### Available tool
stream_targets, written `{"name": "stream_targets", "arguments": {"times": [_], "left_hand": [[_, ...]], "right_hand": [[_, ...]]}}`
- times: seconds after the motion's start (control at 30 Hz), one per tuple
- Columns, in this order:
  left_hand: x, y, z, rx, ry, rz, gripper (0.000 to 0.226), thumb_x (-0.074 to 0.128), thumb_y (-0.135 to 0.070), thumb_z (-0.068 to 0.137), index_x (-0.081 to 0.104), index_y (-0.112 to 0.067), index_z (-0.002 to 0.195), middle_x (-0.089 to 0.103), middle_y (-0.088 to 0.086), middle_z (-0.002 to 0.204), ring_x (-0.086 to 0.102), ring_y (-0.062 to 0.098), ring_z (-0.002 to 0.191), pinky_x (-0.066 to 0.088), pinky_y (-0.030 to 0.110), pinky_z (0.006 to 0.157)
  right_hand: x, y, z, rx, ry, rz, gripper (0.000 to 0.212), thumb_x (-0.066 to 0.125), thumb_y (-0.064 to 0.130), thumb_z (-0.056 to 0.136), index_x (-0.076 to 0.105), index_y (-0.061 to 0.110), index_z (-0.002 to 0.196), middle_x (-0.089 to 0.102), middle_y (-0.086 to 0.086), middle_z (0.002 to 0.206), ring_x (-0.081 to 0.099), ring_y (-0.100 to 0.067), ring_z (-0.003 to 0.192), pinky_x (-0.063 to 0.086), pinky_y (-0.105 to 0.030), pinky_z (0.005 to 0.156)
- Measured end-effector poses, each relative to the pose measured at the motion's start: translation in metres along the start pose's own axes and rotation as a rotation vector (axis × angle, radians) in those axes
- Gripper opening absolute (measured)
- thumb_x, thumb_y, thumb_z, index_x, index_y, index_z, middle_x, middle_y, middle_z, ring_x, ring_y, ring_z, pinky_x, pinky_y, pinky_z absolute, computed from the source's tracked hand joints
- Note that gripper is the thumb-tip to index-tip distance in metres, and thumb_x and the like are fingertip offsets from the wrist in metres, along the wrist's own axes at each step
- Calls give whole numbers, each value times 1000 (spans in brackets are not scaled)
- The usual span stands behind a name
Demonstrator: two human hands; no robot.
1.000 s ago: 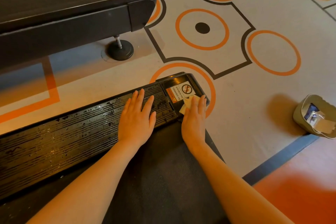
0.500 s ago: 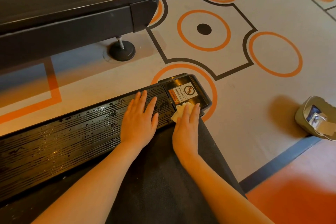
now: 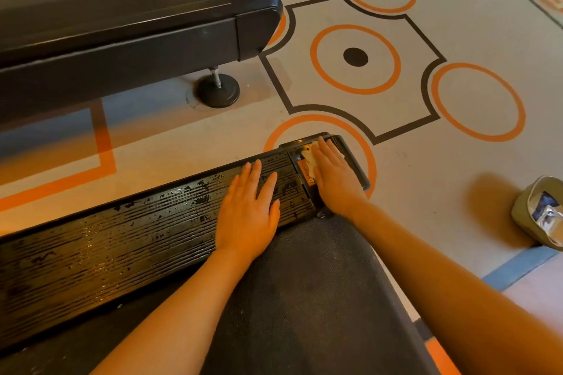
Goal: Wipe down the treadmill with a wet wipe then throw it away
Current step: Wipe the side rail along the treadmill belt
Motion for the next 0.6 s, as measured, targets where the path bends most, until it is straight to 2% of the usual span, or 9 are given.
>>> {"name": "stream_targets", "arguments": {"times": [0.13, 0.2, 0.27, 0.37, 0.47, 0.6], "left_hand": [[1, 0, 0, 9, -18, 6, 55, 52, -36, 95, 44, -13, 145, 31, 18, 155, 27, 34, 145, 19, 44, 114], [1, -1, 0, -1, 2, 25, 56, 44, -40, 98, 38, -16, 148, 24, 14, 159, 19, 30, 147, 13, 41, 116], [0, -2, 0, 5, 18, 31, 58, 32, -44, 101, 23, -20, 153, 8, 10, 163, 3, 25, 150, 1, 37, 118], [-1, -2, 1, -6, 58, 33, 59, 19, -47, 103, 2, -25, 155, -12, 5, 163, -17, 20, 147, -12, 34, 116], [-3, -2, 0, -12, 70, 35, 58, 17, -47, 103, 1, -25, 155, -13, 5, 163, -18, 20, 148, -14, 33, 114], [-1, -3, 0, -11, 91, 42, 59, 17, -47, 103, 3, -24, 155, -11, 6, 163, -16, 21, 149, -13, 33, 115]], "right_hand": [[9, 27, 21, -200, 99, -58, 56, 39, 20, 105, 15, 18, 155, 4, 0, 164, -4, -15, 150, 2, -33, 118], [11, 33, 28, -247, 129, -106, 54, 36, 23, 106, 16, 19, 155, 7, 1, 164, -2, -15, 150, 1, -33, 117], [10, 31, 34, -265, 148, -148, 52, 33, 29, 106, 19, 18, 155, 11, 1, 163, 1, -15, 150, -2, -30, 115], [-1, 10, 43, -200, 144, -158, 51, 33, 34, 105, 25, 19, 153, 20, -1, 161, 9, -17, 150, 5, -34, 119], [-11, -7, 50, -115, 142, -139, 48, 36, 32, 105, 33, 18, 150, 28, -3, 159, 20, -21, 147, 13, -39, 119], [-12, -3, 53, -92, 156, -127, 45, 36, 30, 105, 37, 18, 148, 30, -3, 158, 20, -21, 147, 13, -39, 119]]}}
Point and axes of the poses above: each hand's wrist, its own z-axis towards the middle knuckle, its own x-axis out of the palm, y = z × x, the point moved 10 cm from there along z, towards the middle knuckle
